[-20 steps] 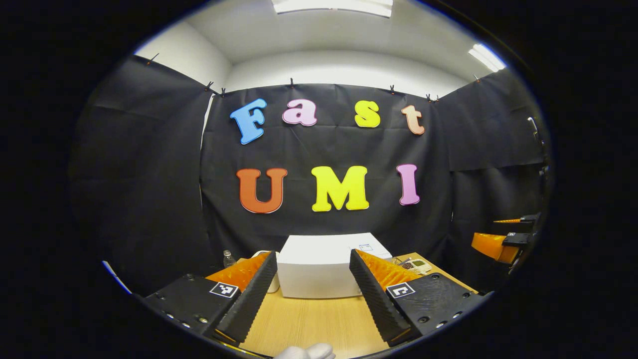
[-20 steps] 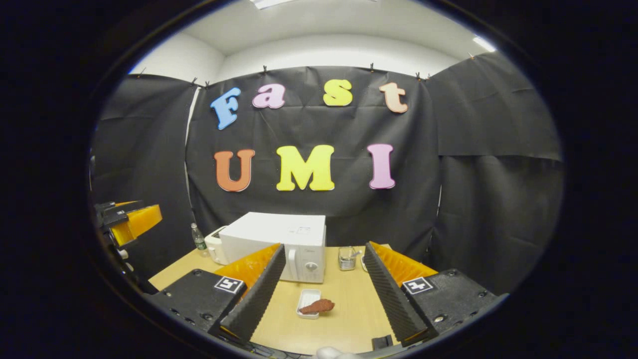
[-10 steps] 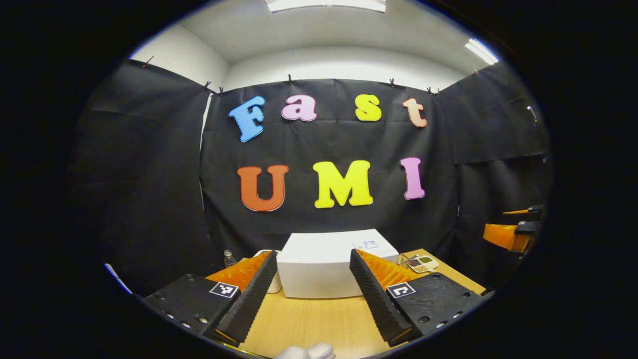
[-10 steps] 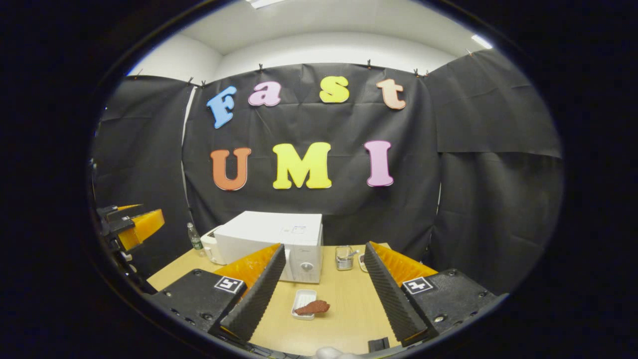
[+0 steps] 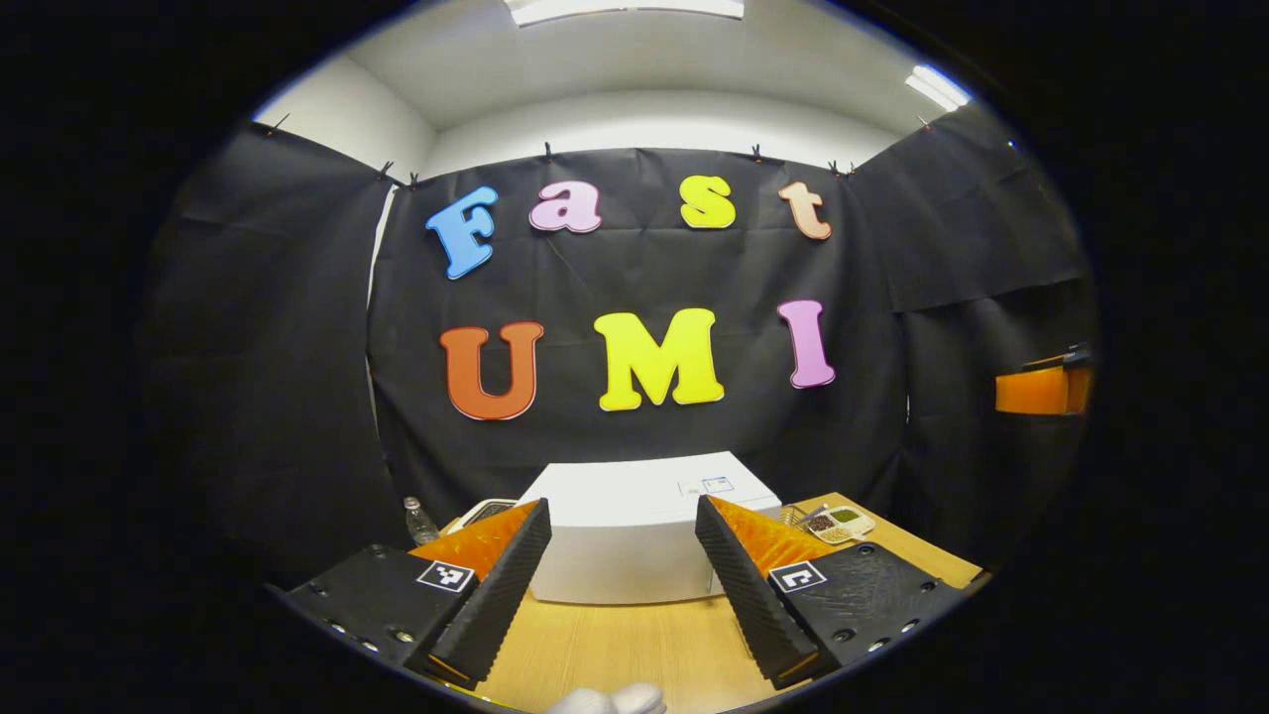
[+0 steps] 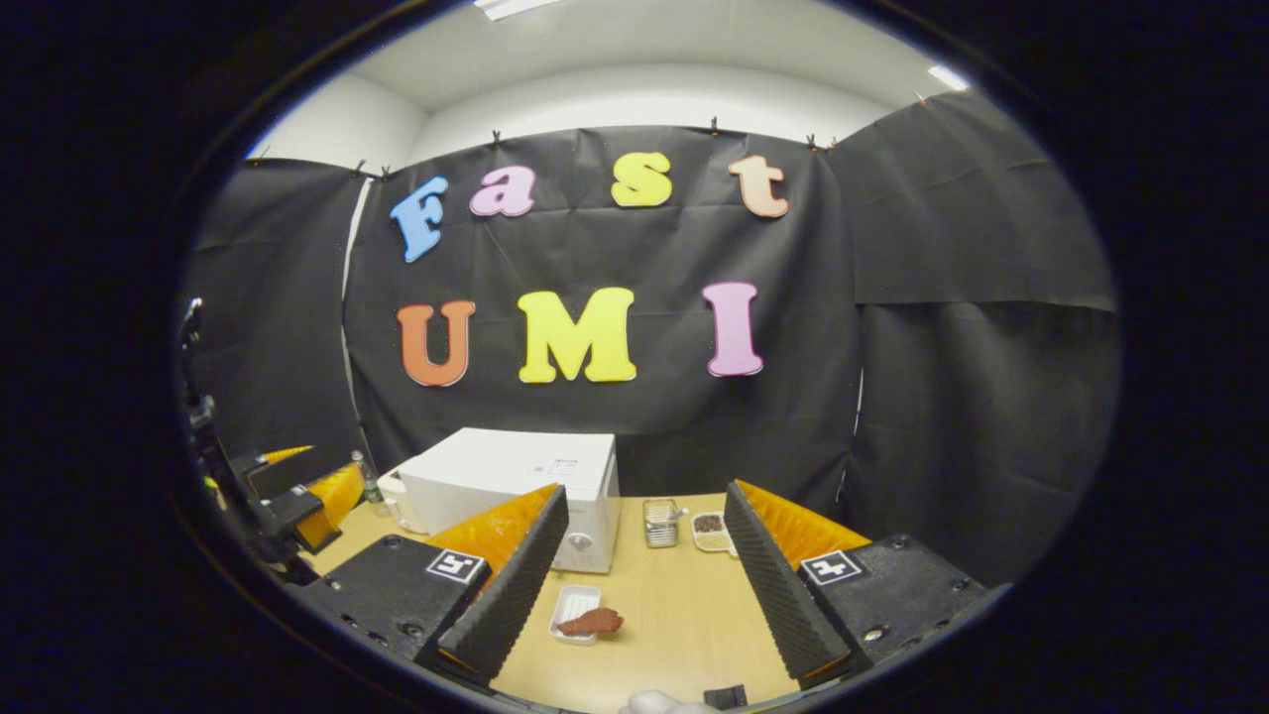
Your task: Open the microwave oven with the left hand, put the food in, and close the microwave oven.
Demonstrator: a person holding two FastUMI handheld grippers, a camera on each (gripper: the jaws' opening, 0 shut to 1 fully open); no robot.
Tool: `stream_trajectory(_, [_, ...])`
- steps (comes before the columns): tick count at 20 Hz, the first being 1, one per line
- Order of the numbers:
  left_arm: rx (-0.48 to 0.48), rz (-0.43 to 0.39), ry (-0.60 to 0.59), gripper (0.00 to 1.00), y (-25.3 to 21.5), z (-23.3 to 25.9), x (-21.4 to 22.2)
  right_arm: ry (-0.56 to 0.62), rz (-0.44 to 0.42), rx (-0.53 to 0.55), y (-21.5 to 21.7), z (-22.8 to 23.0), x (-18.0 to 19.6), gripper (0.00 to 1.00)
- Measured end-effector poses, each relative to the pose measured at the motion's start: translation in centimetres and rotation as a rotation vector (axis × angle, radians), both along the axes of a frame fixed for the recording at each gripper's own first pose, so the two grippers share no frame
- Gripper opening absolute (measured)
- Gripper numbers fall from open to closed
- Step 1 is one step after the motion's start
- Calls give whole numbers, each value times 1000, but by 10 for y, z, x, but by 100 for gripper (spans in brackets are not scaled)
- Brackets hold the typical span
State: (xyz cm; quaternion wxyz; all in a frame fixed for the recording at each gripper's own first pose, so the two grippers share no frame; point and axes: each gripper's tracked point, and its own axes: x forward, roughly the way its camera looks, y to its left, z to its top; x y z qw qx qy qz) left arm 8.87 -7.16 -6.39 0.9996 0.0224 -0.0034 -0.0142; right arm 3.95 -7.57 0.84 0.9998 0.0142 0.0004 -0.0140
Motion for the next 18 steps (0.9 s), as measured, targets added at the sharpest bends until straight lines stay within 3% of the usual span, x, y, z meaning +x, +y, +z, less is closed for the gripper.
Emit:
stream_trajectory(1, [-5, -21, 4, 92, -12, -12, 8, 3, -4, -1, -5, -1, -1, 95])
stream_trajectory(3, [-16, -54, 23, 92, -37, -37, 27, 14, -15, -7, -19, -3, 1, 100])
stream_trajectory(8, [-52, -89, 61, 95, -89, -104, 87, 67, -66, -41, -62, -8, 5, 100])
stream_trajectory(12, [-50, -53, 161, 95, -107, -168, 142, 106, -115, -62, -97, -17, 12, 100])
stream_trajectory(14, [-48, -37, 170, 95, -112, -184, 167, 117, -129, -67, -109, -22, 16, 96])
stream_trajectory(15, [-43, -28, 167, 95, -112, -189, 179, 125, -133, -64, -114, -25, 19, 100])
stream_trajectory(16, [-32, -15, 164, 95, -110, -193, 189, 133, -133, -59, -117, -28, 23, 96])
stream_trajectory(17, [-26, 0, 162, 85, -106, -197, 197, 143, -132, -56, -119, -32, 27, 100])
stream_trajectory(18, [-35, 9, 168, 92, -104, -201, 205, 152, -129, -50, -121, -35, 30, 96])
